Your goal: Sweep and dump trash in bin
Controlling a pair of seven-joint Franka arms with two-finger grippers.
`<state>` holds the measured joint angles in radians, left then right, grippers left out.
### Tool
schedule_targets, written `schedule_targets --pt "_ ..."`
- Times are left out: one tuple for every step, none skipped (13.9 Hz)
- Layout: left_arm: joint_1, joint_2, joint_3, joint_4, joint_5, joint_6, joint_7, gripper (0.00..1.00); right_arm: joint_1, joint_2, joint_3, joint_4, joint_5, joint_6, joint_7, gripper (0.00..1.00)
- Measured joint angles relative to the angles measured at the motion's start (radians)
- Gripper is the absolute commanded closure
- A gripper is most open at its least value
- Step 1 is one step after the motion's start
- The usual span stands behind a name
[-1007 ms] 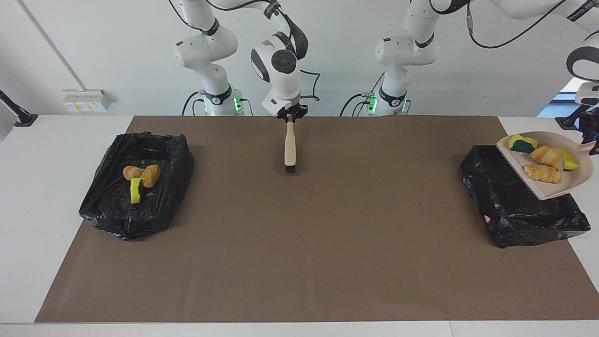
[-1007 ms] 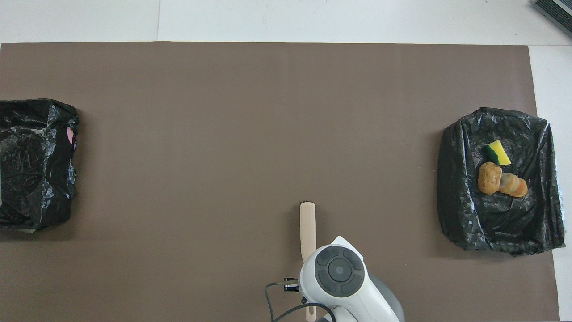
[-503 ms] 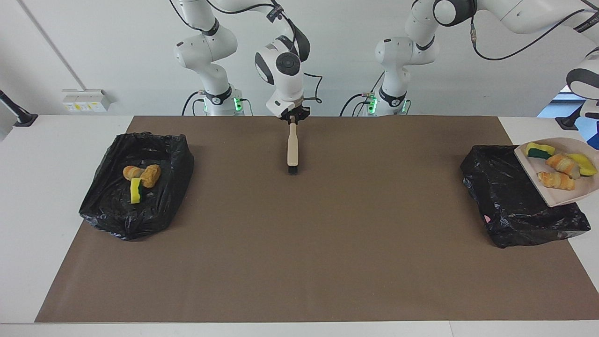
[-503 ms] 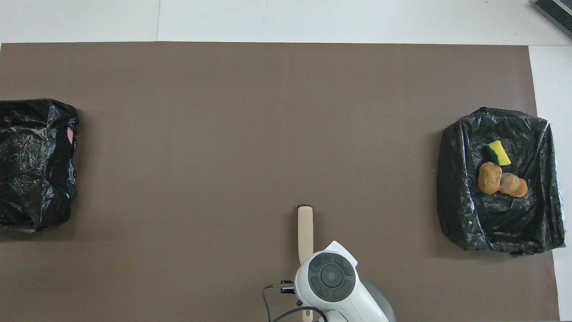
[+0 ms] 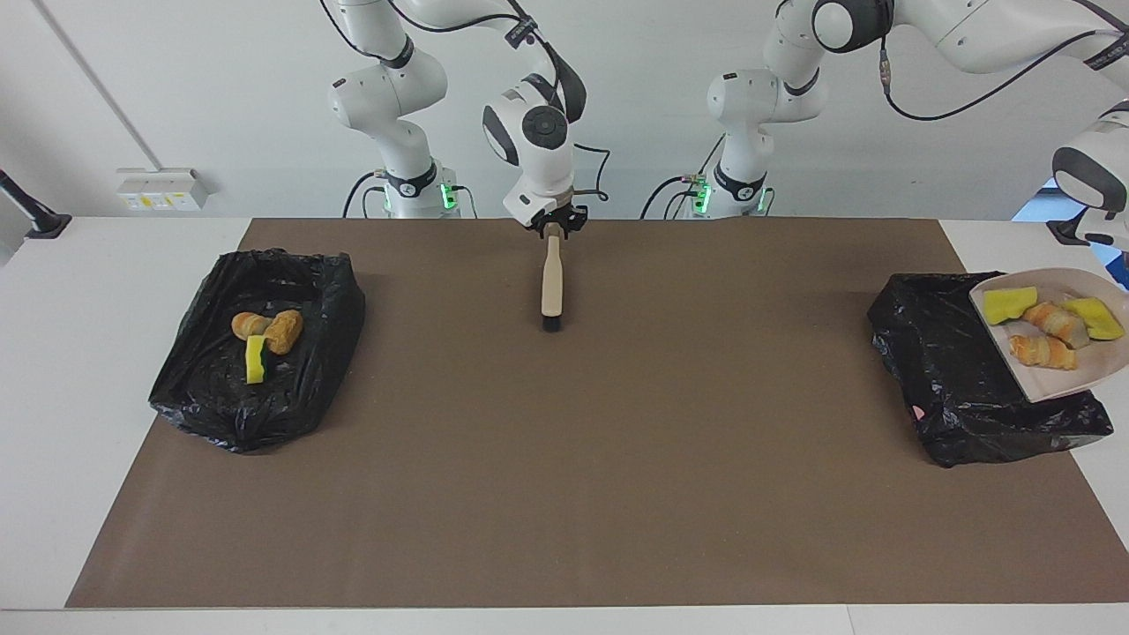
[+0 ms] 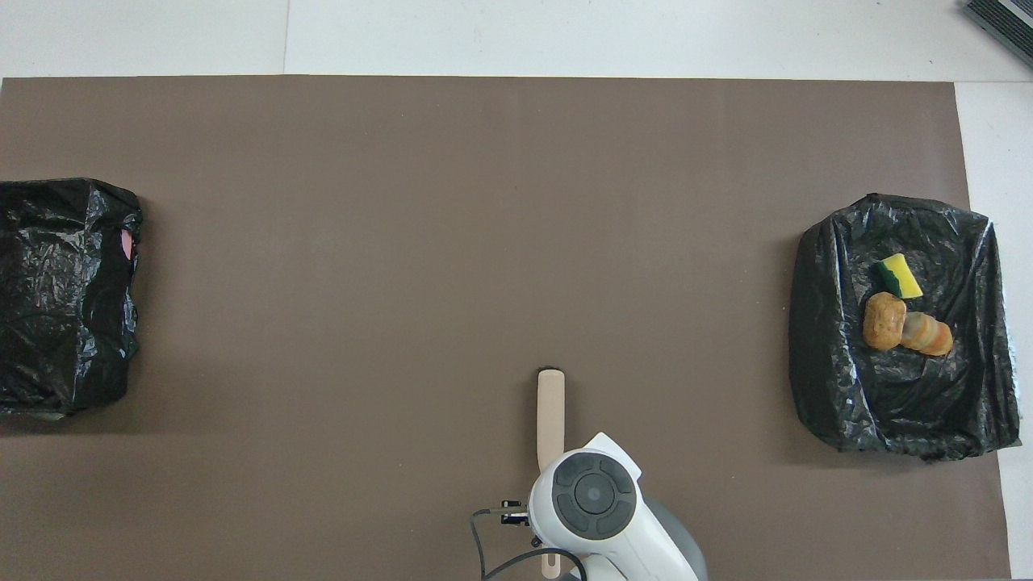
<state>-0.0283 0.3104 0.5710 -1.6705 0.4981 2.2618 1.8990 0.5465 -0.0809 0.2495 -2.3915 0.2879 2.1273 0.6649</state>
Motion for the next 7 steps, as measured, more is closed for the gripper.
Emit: schedule_targets --pt "-0.004 0.000 -0.004 0.000 0.032 -0.001 -0.014 1.00 0.001 0.000 0.000 0.010 0.000 0.000 0.000 0.00" --pt "-0.006 0.000 -0.009 0.000 0.069 -0.008 -0.021 1.00 0.001 0.000 0.000 0.024 0.000 -0.001 0.000 0.00" --pt "-0.006 0.000 -0.015 0.001 0.107 -0.029 -0.032 1.00 0.001 0.000 -0.001 0.038 -0.001 -0.001 0.000 0.00" --pt "-0.007 -0.001 -0.025 0.001 0.149 -0.061 -0.054 1.00 0.000 0.000 -0.003 0.054 -0.002 -0.002 0.000 0.00" --pt "-0.007 -0.003 -0.036 0.002 0.189 -0.093 -0.079 1.00 -0.002 -0.001 -0.007 0.069 -0.008 -0.002 0.000 0.00" --pt "-0.007 -0.008 -0.050 0.002 0.233 -0.123 -0.107 1.00 -0.007 -0.001 -0.012 0.084 -0.030 -0.002 0.000 0.00" --pt "-0.007 -0.014 -0.065 0.002 0.278 -0.148 -0.131 1.00 -0.021 -0.001 -0.016 0.098 -0.061 -0.002 0.000 0.00"
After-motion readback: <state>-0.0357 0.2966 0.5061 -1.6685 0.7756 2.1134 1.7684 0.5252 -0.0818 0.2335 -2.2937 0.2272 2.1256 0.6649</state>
